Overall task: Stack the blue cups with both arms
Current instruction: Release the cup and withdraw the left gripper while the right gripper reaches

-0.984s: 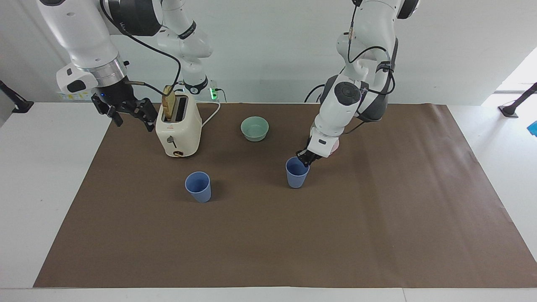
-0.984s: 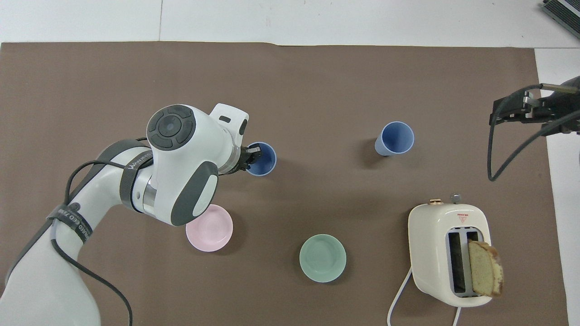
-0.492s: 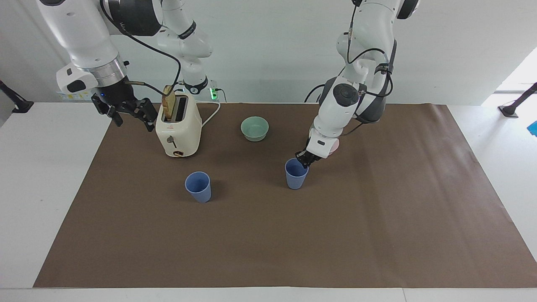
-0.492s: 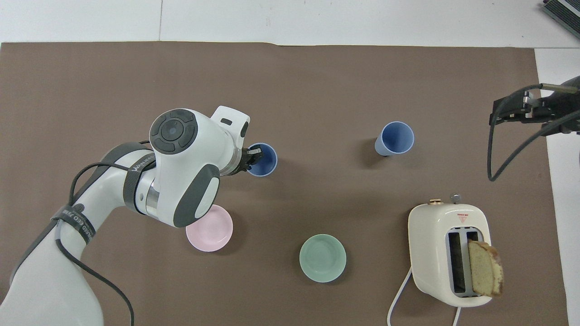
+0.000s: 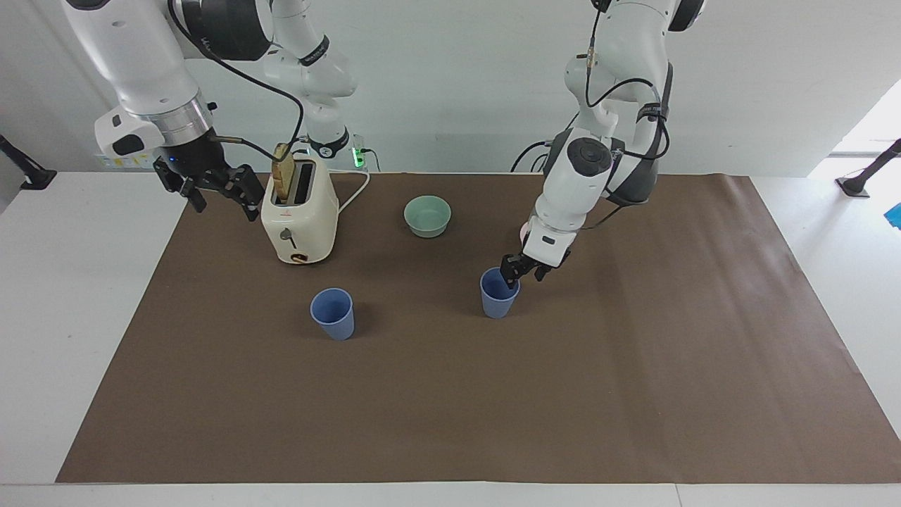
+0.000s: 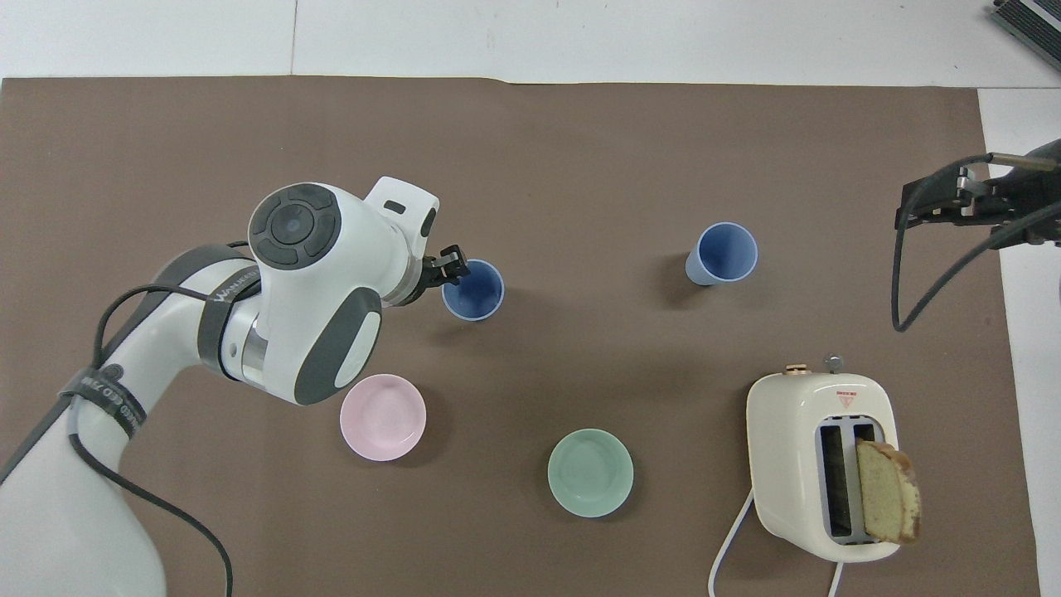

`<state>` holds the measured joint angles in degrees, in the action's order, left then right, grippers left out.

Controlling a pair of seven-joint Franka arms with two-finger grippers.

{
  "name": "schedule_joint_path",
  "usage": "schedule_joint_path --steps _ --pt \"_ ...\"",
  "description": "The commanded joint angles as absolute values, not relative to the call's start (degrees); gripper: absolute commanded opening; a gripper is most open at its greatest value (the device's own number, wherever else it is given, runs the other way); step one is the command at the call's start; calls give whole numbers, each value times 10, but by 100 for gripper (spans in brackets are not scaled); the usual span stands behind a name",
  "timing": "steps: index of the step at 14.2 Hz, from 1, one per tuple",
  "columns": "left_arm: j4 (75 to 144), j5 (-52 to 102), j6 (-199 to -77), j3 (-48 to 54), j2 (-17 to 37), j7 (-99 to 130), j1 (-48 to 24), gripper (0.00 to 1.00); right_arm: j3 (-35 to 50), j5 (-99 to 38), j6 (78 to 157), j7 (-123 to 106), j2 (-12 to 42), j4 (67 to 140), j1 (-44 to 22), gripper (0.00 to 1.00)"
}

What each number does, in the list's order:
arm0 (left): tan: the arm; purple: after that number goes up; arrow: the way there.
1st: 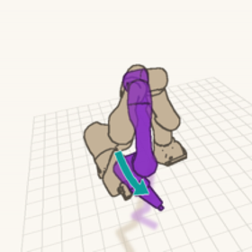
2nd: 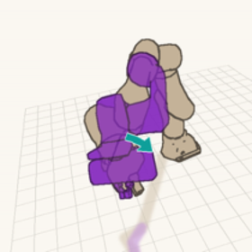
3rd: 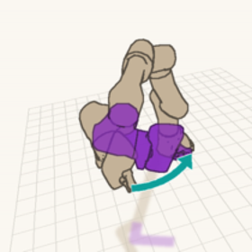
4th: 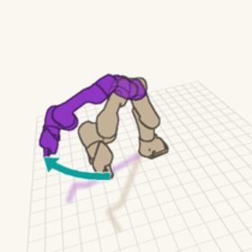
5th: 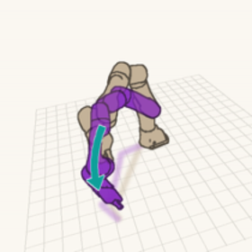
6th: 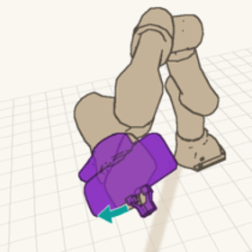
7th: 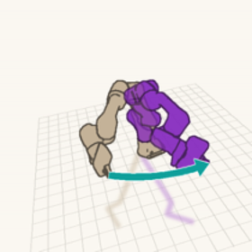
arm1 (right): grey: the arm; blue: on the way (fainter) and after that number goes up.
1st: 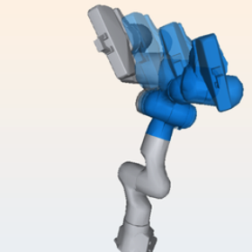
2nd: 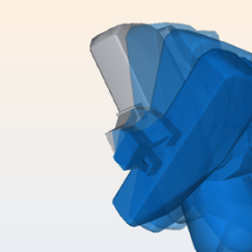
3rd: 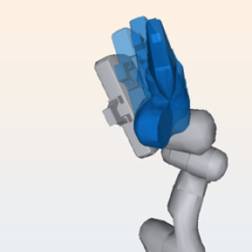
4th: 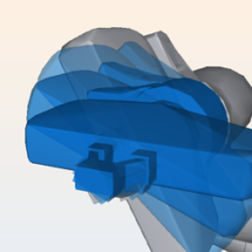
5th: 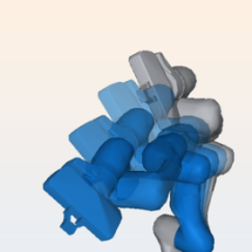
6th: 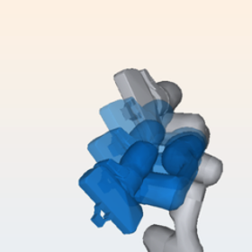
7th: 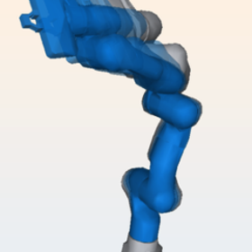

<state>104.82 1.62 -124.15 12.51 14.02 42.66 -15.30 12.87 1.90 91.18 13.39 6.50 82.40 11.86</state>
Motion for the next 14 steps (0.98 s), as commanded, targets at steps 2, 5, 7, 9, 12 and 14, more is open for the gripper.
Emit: schedule_joint_path --steps 2,5,7,9,12,14 --pt "1034 -18 -1179 125 90 355 -101 100 132 -4 988 118 53 873 127 100" --pt "1034 -16 -1123 125 48 253 -53 100 132 -55 1108 91 78 929 127 100" --pt "1034 -15 -1107 124 33 203 -29 100 132 -57 1131 68 107 938 115 100" --pt "1033 -14 -1079 124 16 146 -12 100 133 -57 1140 51 136 940 107 100" --pt "1011 -12 -1022 122 -3 78 17 100 132 -57 1163 47 142 964 84 100" --pt "973 -11 -975 122 -2 63 29 100 133 -57 1164 43 148 978 83 100"
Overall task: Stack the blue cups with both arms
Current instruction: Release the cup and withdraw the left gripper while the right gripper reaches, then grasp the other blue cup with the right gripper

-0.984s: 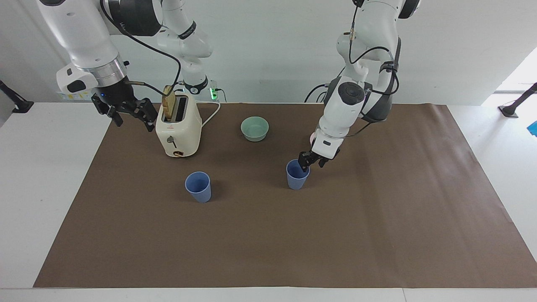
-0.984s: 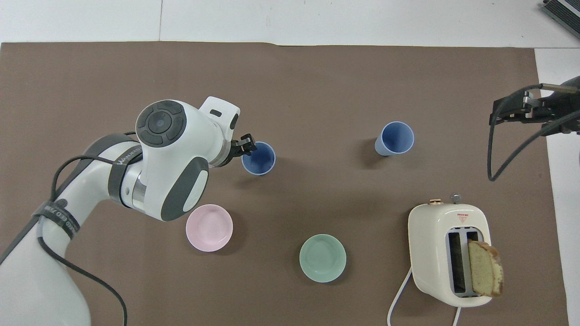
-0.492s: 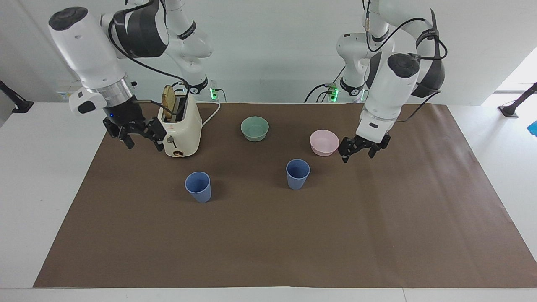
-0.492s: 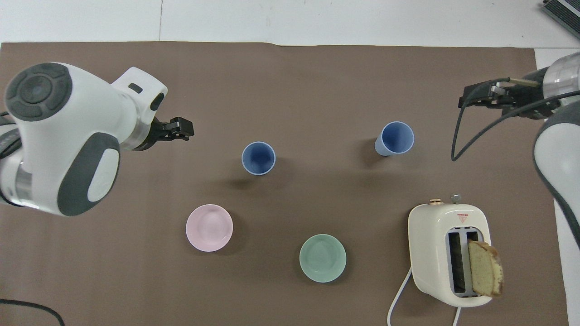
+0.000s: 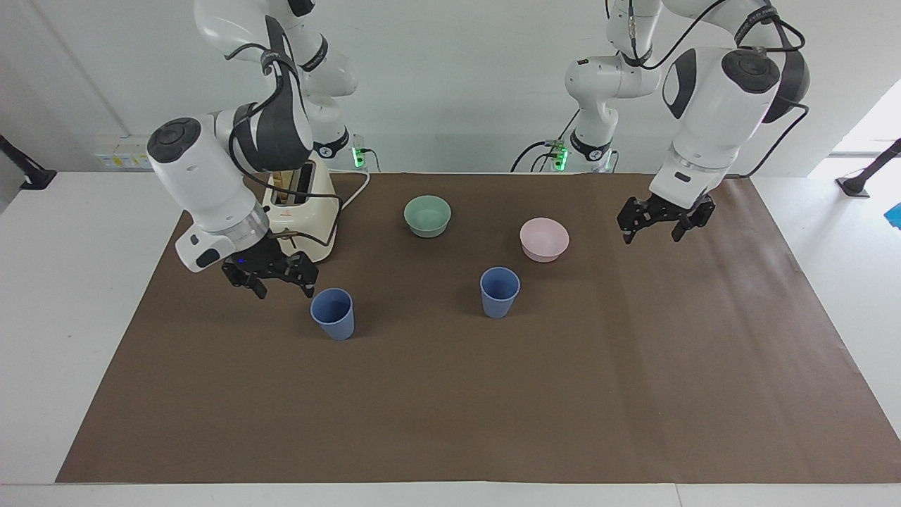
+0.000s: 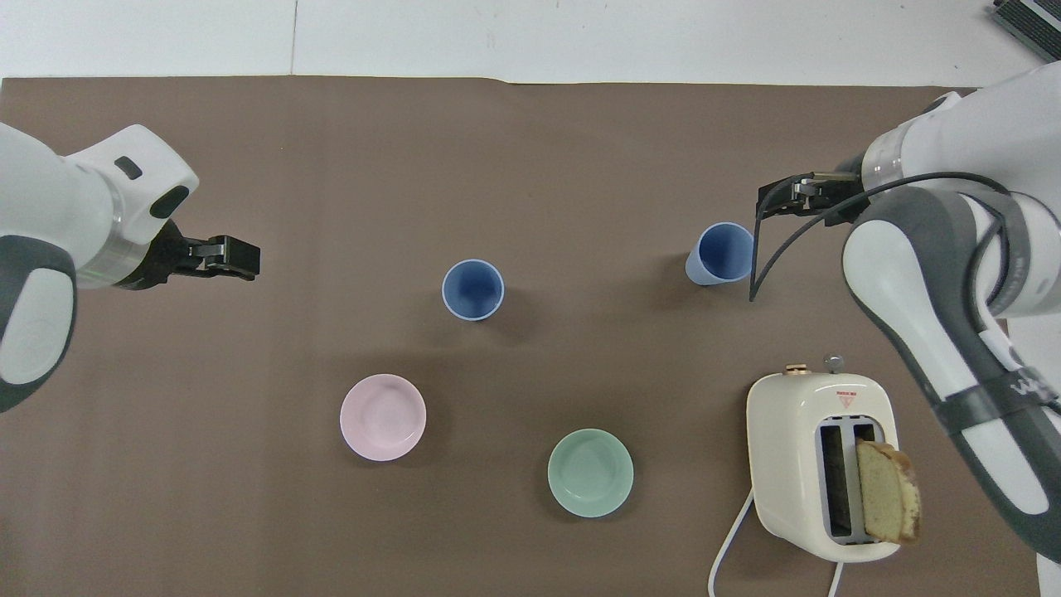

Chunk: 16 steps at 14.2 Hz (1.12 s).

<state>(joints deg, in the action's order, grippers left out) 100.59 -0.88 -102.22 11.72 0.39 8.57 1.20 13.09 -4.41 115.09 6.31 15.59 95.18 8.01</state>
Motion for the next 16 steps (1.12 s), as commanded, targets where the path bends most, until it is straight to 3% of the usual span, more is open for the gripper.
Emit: schedule_joint_path --steps 1,5,13,14,16 --pt "959 -11 -961 120 -3 63 31 100 132 -57 1164 43 149 986 83 100" --pt "904 -12 -889 119 -4 41 44 100 132 -48 1196 33 160 1011 83 100" --pt "919 -7 -890 114 -19 -6 69 100 132 -46 1257 33 211 1025 83 100" --pt "918 -7 -890 114 -19 -6 70 100 132 -46 1257 33 211 1025 83 86" --pt "918 -7 -890 113 -22 -5 71 100 132 -46 1256 33 211 1025 83 22"
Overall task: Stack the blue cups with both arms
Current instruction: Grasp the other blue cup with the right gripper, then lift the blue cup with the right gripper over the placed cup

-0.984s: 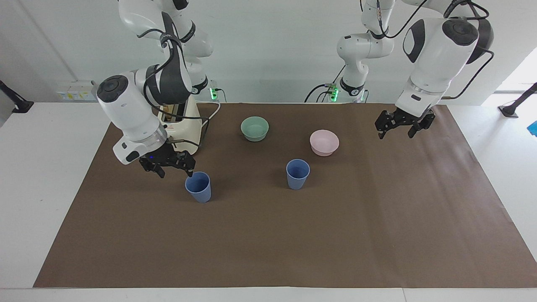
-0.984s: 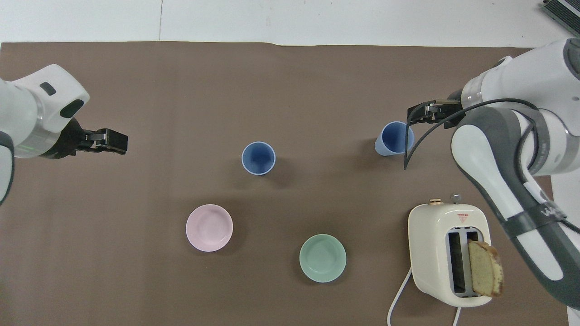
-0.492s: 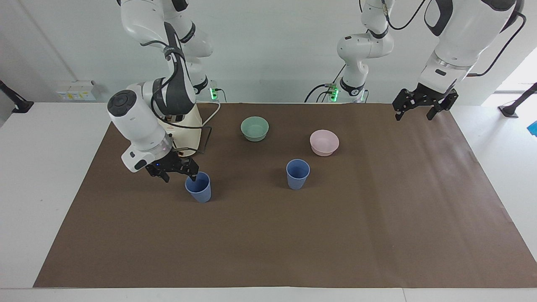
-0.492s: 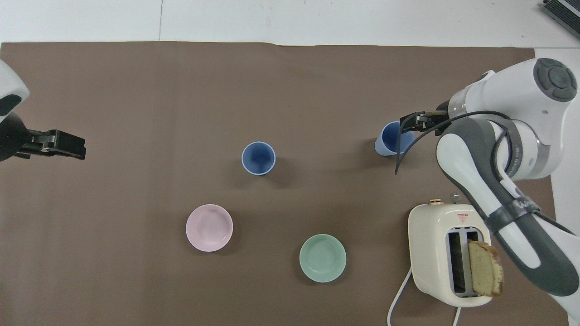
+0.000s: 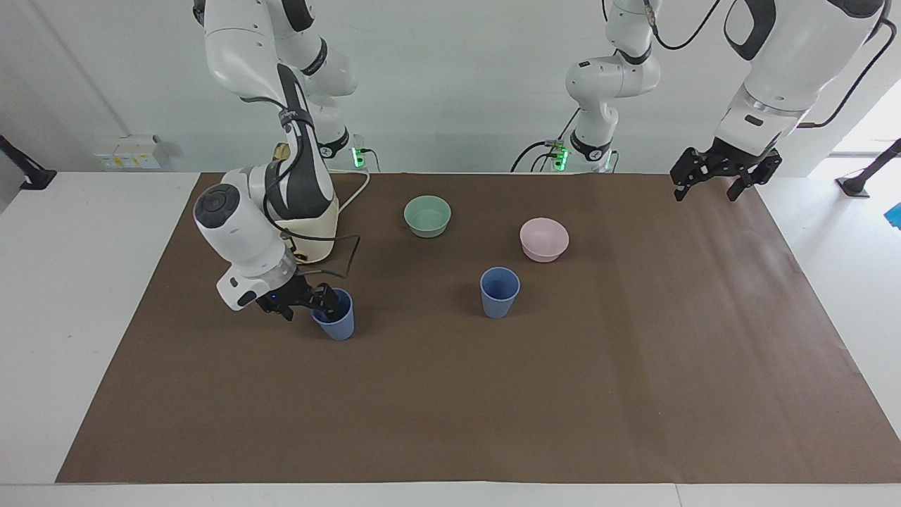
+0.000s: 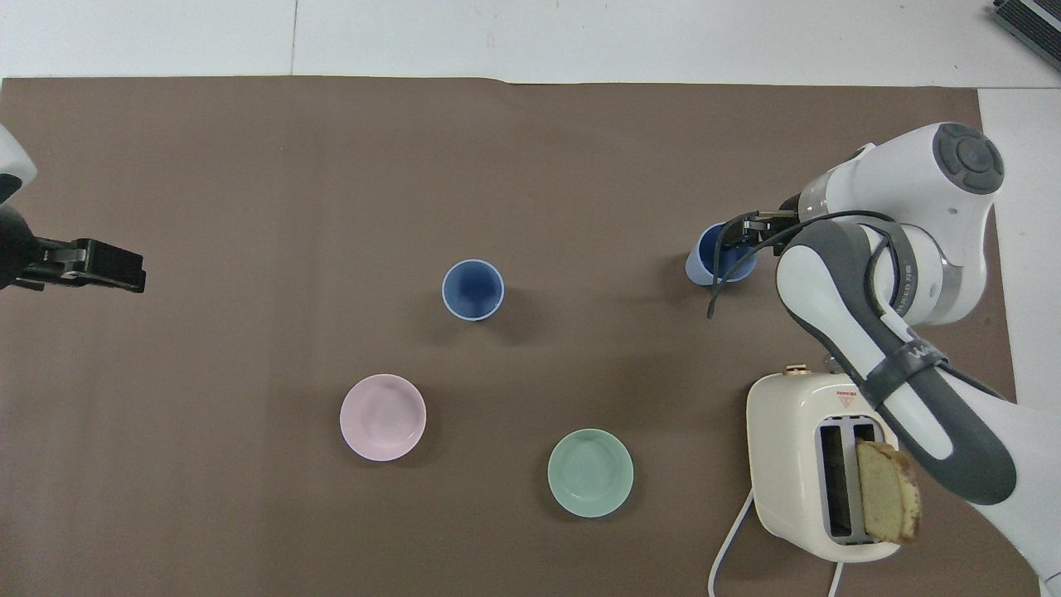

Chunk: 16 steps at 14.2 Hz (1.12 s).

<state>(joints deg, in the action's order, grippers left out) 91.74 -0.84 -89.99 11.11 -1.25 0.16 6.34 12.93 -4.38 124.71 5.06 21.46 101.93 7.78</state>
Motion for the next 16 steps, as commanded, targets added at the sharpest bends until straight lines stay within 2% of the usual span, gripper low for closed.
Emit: schedule_joint_path --steps 1,2,7,11,14,16 --pt "918 -7 -890 113 -22 -4 71 100 132 -46 1258 33 212 1024 83 7" --pt "921 -7 -890 113 -24 -5 73 100 133 -46 1257 33 212 1024 83 0" --pt "933 13 -899 112 -30 17 83 100 134 -47 1252 45 214 1006 70 0" --pt "930 16 -903 112 -30 26 83 100 143 -46 1134 139 203 906 47 0" --pt "921 13 -898 111 -33 25 84 100 148 -46 1081 240 201 850 0 0" --pt "920 11 -895 112 -34 27 83 100 149 -44 1077 336 201 837 -59 0"
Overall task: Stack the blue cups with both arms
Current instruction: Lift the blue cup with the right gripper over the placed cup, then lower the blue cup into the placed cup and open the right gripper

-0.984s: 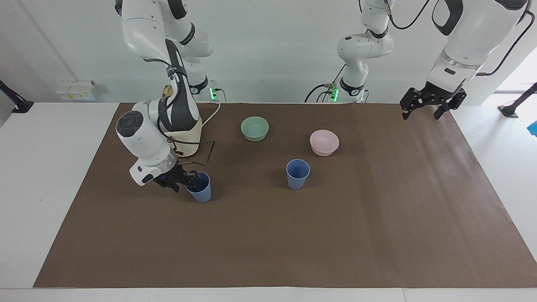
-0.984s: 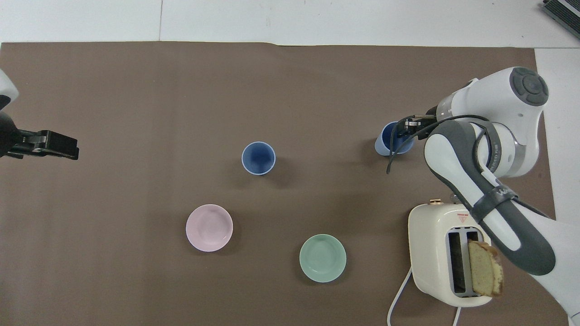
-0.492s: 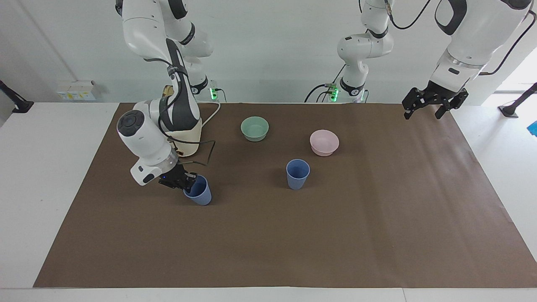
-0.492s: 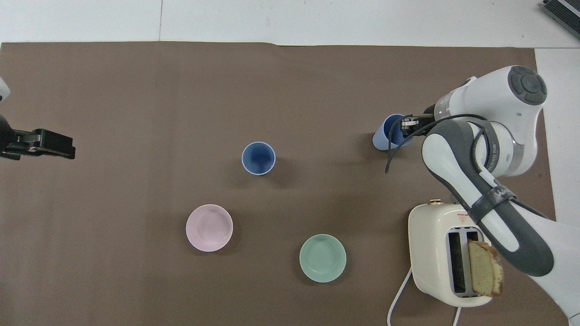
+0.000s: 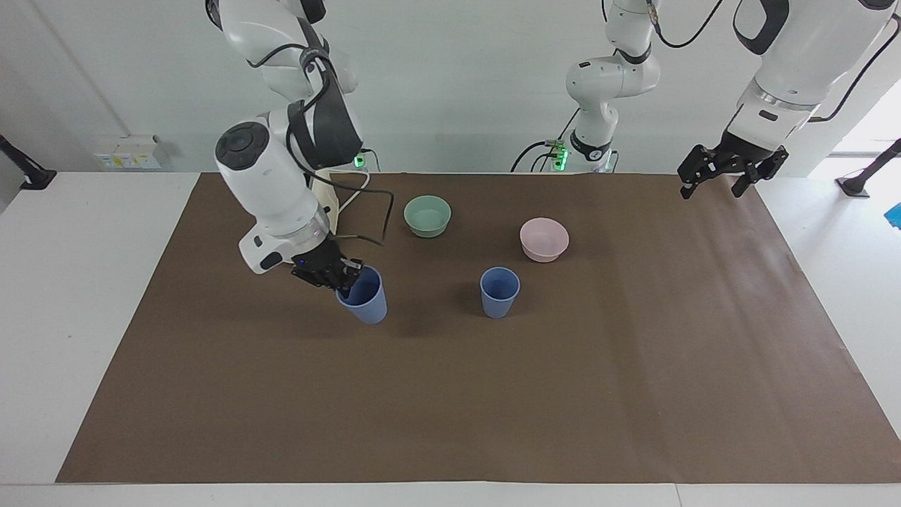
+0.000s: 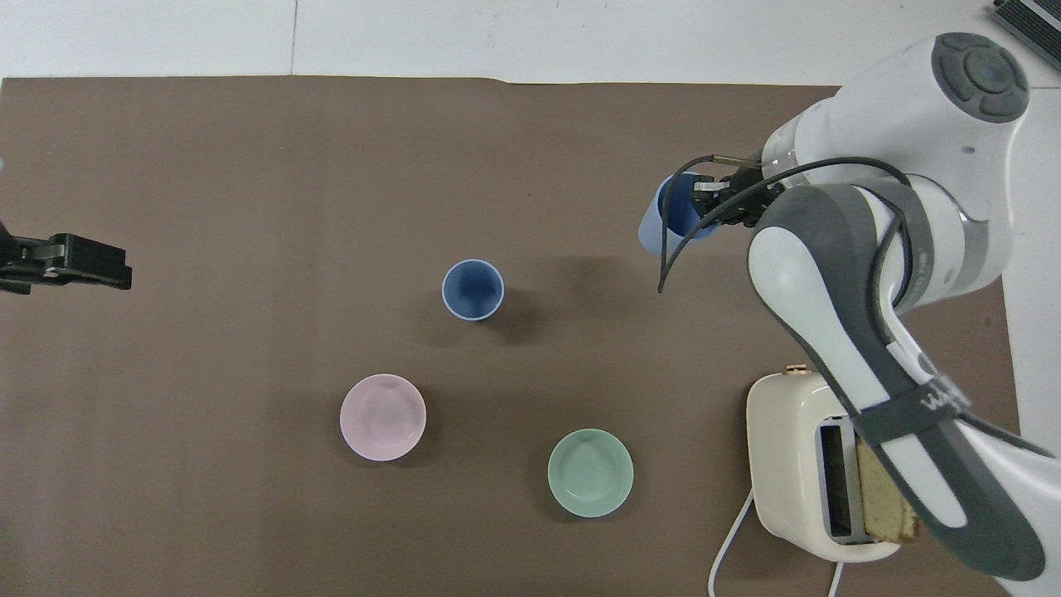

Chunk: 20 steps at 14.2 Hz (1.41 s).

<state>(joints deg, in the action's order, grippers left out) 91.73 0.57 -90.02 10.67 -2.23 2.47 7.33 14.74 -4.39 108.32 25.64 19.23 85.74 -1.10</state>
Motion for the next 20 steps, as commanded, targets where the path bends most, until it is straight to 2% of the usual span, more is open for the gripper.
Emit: schedule_joint_path --steps 1,6,12,20 --pt "922 11 -895 112 -39 27 84 100 146 -45 1077 359 201 834 -82 0" --pt "920 11 -895 112 -37 29 83 100 152 -53 1080 371 207 789 -147 0" --pt "919 11 -895 112 -38 29 84 100 155 -81 1121 374 207 795 -190 0" --pt "919 11 -895 112 -37 29 84 100 155 -73 1142 366 226 828 -190 0"
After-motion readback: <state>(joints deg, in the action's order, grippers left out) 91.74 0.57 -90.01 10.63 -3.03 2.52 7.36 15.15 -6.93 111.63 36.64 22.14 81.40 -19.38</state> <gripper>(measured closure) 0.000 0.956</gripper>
